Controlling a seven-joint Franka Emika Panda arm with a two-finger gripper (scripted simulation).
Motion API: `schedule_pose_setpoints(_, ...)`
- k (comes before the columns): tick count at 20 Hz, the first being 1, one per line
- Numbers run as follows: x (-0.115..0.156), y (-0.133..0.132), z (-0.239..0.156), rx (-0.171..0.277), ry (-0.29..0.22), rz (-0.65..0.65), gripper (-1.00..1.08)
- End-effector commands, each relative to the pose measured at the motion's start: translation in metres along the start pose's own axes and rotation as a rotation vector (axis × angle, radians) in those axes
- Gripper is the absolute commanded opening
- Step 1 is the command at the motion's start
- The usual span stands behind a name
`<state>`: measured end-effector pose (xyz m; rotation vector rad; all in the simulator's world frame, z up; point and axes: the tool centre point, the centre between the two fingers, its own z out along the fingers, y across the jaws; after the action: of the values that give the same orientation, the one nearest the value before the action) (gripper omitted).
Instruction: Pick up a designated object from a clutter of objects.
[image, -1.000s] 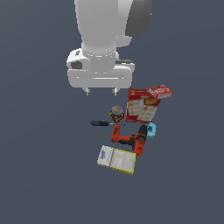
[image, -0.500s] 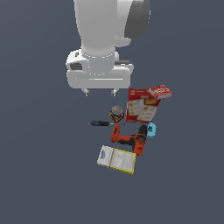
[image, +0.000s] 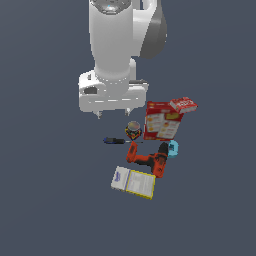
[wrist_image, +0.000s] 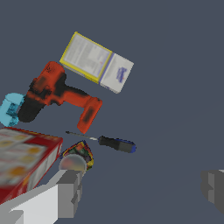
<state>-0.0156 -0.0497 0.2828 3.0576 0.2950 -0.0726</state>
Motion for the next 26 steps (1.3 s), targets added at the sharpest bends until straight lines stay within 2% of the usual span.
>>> schedule_pose_setpoints(1,0.000,0.002,0.013,-0.009,-0.003,-0.061,1.00)
schedule_pose_setpoints(13,-0.004,0.004,0.084,-0.037,-0.019,-0.424,1.00)
schedule_pose_setpoints(26,-0.017,-0.009,0.153,-0.026,-0.008,-0.835,1.00)
